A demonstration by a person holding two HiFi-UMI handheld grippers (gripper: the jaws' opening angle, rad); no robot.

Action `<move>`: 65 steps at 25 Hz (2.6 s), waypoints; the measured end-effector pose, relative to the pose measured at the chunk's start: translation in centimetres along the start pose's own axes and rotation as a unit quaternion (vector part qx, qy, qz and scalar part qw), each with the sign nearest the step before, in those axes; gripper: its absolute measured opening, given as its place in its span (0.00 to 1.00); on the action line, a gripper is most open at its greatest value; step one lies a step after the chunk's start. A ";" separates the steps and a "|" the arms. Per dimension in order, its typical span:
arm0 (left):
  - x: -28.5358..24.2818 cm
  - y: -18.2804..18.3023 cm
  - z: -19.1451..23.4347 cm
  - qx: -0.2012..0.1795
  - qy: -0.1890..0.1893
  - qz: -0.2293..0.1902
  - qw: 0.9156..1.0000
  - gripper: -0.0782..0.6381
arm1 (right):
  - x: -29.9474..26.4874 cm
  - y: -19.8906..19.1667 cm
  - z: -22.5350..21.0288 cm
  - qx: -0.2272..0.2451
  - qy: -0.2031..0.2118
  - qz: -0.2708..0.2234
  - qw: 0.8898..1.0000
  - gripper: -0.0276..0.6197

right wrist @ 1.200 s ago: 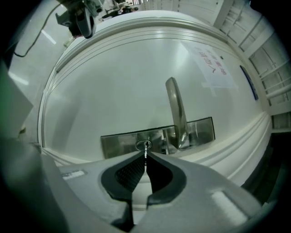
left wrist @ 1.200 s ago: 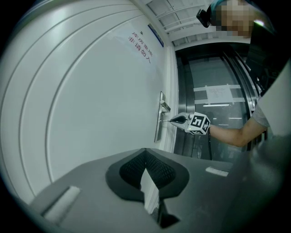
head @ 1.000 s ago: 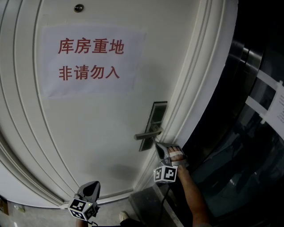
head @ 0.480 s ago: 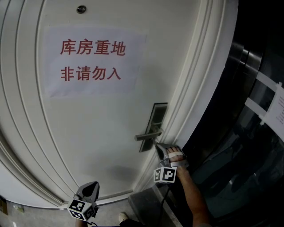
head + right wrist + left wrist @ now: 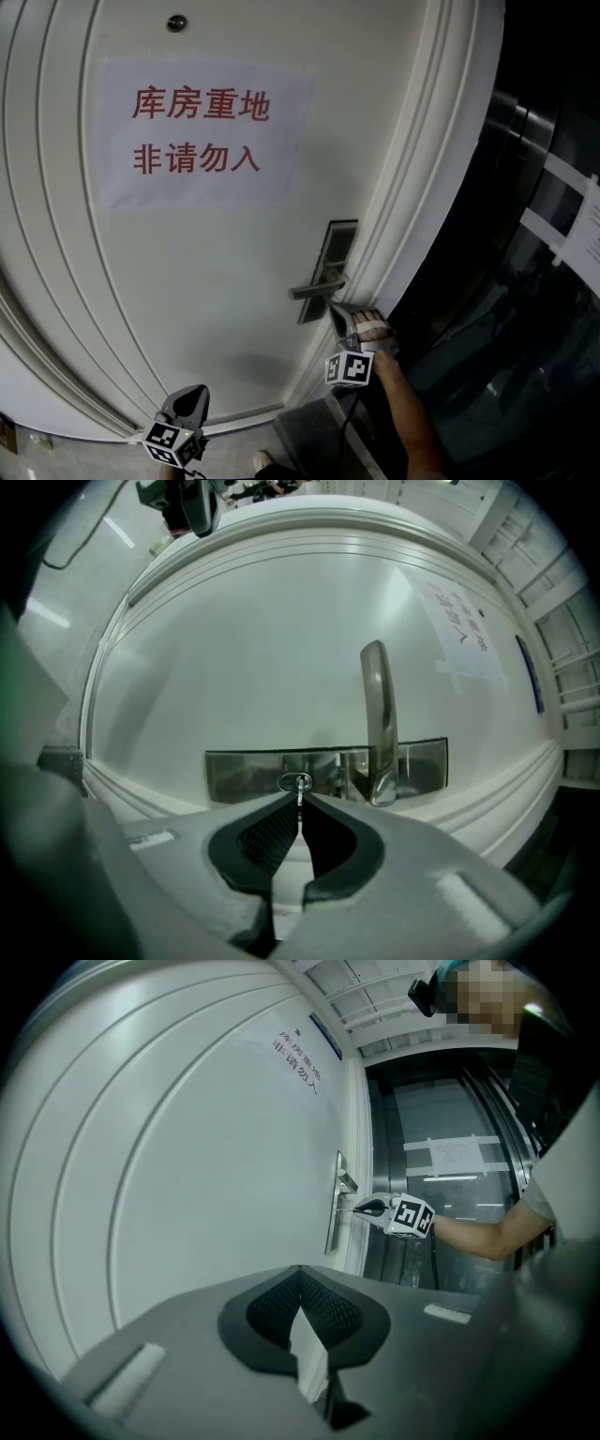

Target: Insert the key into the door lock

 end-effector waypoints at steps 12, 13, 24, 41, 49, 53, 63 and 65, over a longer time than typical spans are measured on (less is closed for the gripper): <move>0.0 0.0 0.6 0.001 0.005 0.000 1.000 0.11 | -1.3 0.3 0.0 -0.010 -0.003 0.004 1.000 0.06; 0.0 0.1 0.7 0.001 0.007 -0.001 1.000 0.11 | -1.5 0.3 0.0 -0.012 -0.003 0.005 1.000 0.06; -0.1 0.2 1.0 0.001 0.013 -0.004 1.000 0.11 | -2.2 0.4 0.0 -0.018 -0.011 0.003 1.000 0.06; 0.4 0.0 -0.6 0.003 -0.002 -0.009 1.000 0.11 | -1.4 -0.5 0.3 -0.110 -0.012 -0.051 0.993 0.33; 0.6 -0.1 -1.7 -0.001 -0.010 -0.009 1.000 0.11 | 0.1 -1.2 0.0 -0.134 -0.023 -0.053 0.989 0.44; 0.7 -0.2 -2.5 -0.004 -0.015 -0.007 1.000 0.11 | 1.5 -1.3 0.1 -0.139 -0.020 -0.051 0.989 0.44; 1.6 -0.5 -4.4 -0.012 -0.028 0.003 1.000 0.11 | 5.9 -1.3 0.1 -0.178 -0.030 -0.036 0.983 0.22; 1.8 -0.5 -4.5 -0.014 -0.031 0.003 0.999 0.11 | 7.0 -1.3 0.0 -0.186 -0.047 -0.038 0.981 0.12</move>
Point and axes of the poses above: the fingertips, and each gripper's own axes: x backward along the fingers, z to its left, y out of its top, the point moved 7 cm from there along x, backward along the fingers, and after that the axes turned 11 degrees about x, right-handed, at the moved point
